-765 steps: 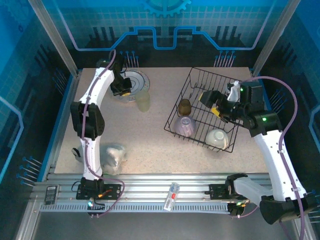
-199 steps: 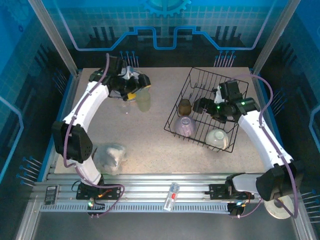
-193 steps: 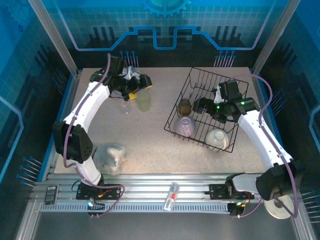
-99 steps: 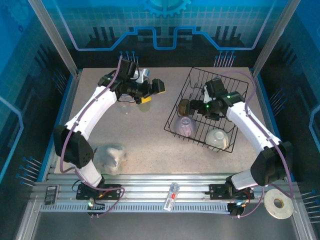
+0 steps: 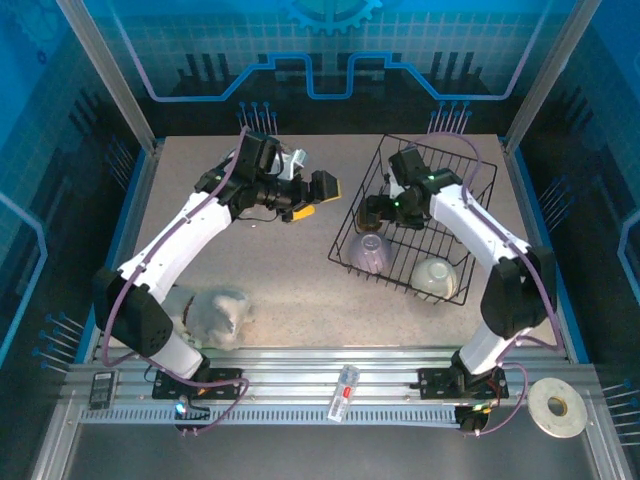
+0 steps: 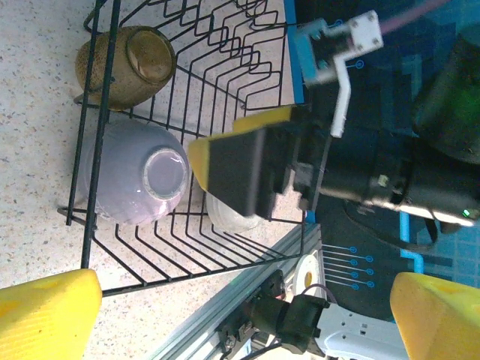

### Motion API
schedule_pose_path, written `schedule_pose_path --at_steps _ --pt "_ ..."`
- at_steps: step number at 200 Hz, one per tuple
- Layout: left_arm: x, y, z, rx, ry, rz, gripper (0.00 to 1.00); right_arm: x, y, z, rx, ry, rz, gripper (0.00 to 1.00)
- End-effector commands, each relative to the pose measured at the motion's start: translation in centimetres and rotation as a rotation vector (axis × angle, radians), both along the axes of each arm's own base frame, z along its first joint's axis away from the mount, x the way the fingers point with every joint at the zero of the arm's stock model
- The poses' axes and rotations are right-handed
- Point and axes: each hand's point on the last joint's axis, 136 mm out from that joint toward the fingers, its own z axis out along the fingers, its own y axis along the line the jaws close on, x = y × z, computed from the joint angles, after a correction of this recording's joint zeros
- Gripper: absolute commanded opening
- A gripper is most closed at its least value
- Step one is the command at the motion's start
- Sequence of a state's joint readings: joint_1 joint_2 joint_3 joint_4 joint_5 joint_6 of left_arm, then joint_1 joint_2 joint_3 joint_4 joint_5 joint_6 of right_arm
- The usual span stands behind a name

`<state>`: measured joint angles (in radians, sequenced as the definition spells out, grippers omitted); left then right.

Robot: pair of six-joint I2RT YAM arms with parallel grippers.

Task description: Unload the mixed dishes from the dish rack

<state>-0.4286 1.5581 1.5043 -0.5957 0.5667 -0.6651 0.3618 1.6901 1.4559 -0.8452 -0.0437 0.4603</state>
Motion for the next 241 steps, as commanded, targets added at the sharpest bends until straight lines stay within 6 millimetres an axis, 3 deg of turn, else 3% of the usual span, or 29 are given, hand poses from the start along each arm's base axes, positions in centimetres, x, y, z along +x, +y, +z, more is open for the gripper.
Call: schedule_pose_path --at_steps 1,48,80,183,241 --pt "-1.2 0.0 1.8 -0.037 -0.026 -0.014 0.99 1.8 0.8 -0.4 -0.042 -0.018 0.045 0.93" --pt "-1.7 0.3 2.1 -0.031 -0.03 -0.009 0.99 4.7 1.8 -3.3 -0.091 0.022 0.083 0.86" --pt "-2.0 0.7 2.5 -0.022 -0.044 -0.003 0.99 6.2 2.1 -4.3 -0.117 0.022 0.096 0.82" --pt "-2.9 1.4 3.3 -0.014 -0.059 0.012 0.99 7.8 2.0 -6.7 -0.177 0.04 0.104 0.69" --pt "-3.6 1.7 3.4 -0.019 -0.057 0.014 0.99 7.7 1.2 -6.9 -0.211 0.043 0.061 0.63"
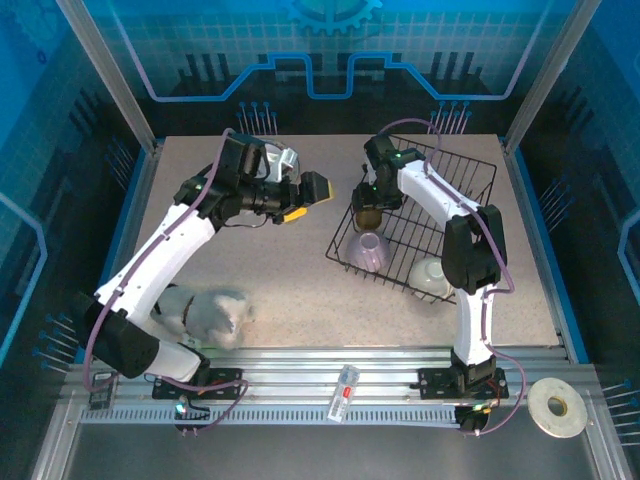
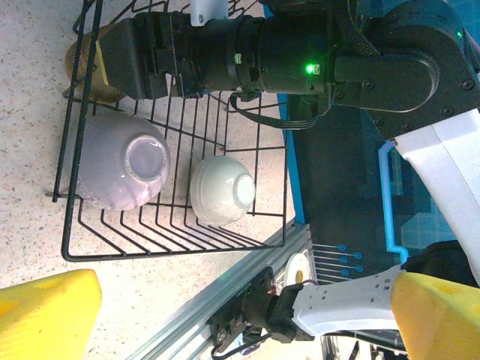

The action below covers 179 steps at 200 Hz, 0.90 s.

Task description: Unload the mixed dishes from the dish rack

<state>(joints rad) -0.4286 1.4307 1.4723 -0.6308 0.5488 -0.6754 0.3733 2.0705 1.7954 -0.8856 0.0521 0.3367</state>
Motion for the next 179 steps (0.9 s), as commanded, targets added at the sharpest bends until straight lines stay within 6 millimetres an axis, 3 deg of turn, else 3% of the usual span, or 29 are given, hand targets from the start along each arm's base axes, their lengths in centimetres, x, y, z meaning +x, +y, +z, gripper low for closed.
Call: schedule_pose_path --at_steps 1,111,179 --pt "-1.0 0.2 0.5 -0.002 -0.005 -0.004 0.99 0.2 -0.5 -1.9 -0.062 0.02 -0.033 0.63" --pt "-0.8 -0.6 0.7 -0.058 0.025 -0.023 0.99 0.0 -1.5 -2.5 -0.163 0.066 -0.127 0.6" --pt "-0.6 -0.7 0.2 -0.055 0.036 -0.023 0.99 0.7 -1.4 -0.4 -0.116 0.007 -0.143 0.64"
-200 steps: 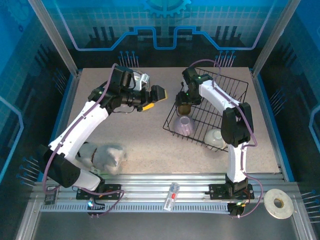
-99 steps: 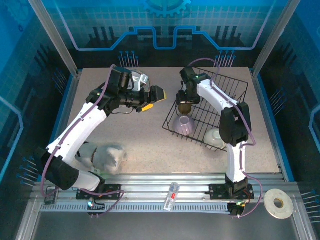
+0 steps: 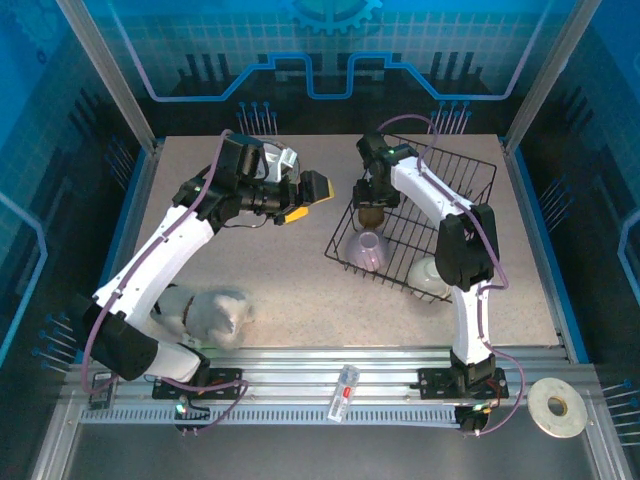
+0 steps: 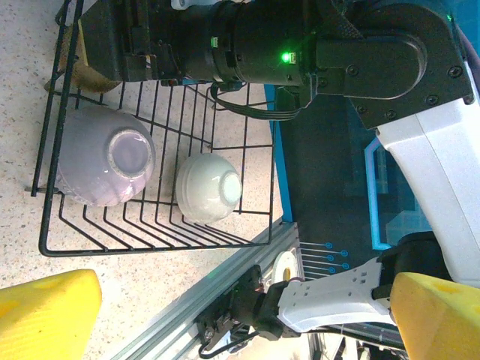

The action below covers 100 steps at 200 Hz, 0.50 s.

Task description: Unload the mixed dishes from the dish rack

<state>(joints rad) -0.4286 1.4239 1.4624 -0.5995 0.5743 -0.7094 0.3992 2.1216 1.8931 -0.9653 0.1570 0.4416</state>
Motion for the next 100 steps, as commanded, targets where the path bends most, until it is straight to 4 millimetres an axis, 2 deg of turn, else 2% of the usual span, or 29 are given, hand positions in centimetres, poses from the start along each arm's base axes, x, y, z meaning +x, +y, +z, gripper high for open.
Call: schedule_pose_path --at_steps 1,59,100 --pt "-0.4 -0.4 -0.4 -0.018 0.029 -0.021 0.99 0.1 -1.0 -0.7 -0.04 0.002 -0.037 0.64" --pt "-0.4 -0.4 -0.5 -0.018 0.033 -0.012 0.99 0.3 -1.3 0.9 -0.012 -0.038 -0.041 0.7" --pt "-0.6 -0.2 -0.3 -0.023 0.032 -0.005 0.99 0.0 -1.6 0.8 -0.013 -0.035 -0.038 0.77"
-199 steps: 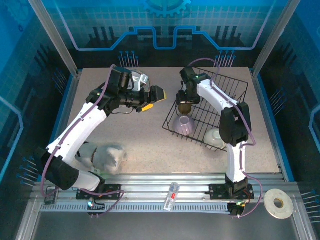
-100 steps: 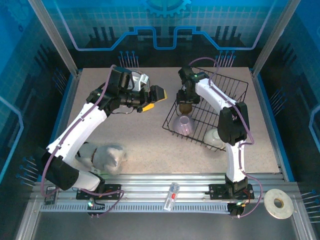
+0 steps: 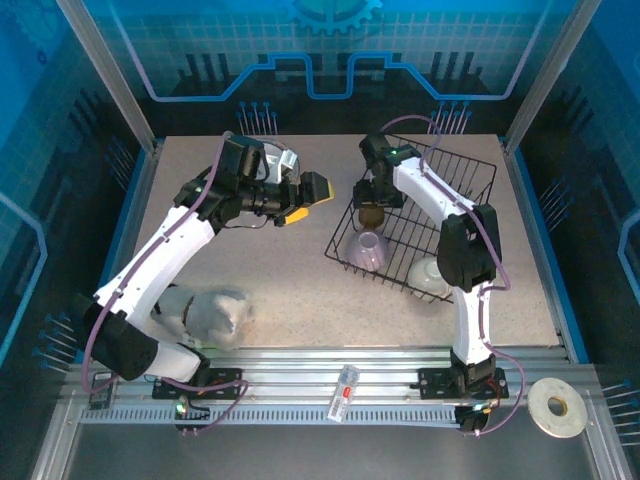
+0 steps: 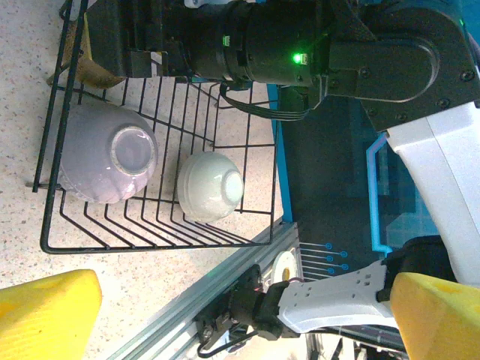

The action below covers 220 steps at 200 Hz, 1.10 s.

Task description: Unload the mixed dishes from the dish rack

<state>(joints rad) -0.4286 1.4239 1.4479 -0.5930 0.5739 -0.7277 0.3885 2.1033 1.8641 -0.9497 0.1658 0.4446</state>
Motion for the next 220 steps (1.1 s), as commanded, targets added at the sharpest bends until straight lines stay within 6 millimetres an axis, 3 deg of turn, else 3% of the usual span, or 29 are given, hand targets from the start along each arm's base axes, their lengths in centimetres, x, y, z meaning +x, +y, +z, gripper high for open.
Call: schedule_pose_path --at_steps 1,46,107,164,220 --pt "-0.6 -0.2 0.1 -0.02 0.009 -0.014 0.99 0.0 -0.9 0.8 -0.008 -0.026 -0.023 0.77" --pt "-0.8 -0.1 0.0 -0.021 0.015 -0.008 0.99 -0.2 -1.1 0.1 -0.019 -0.015 -0.025 0.77" --pt "-0.6 -0.2 0.0 -0.024 0.018 -0.008 0.99 -0.3 -1.1 -1.1 -0.016 0.006 -0.031 0.67" --pt "-0.3 0.0 -0.3 -0.03 0.048 0.023 0.99 -0.6 -1.0 0.2 0.005 -0.025 -0.026 0.53" --pt "1.9 2.6 -0.6 -0.151 0.136 0.145 0.99 -1.0 -1.3 2.0 0.033 -0.065 -0.024 0.44"
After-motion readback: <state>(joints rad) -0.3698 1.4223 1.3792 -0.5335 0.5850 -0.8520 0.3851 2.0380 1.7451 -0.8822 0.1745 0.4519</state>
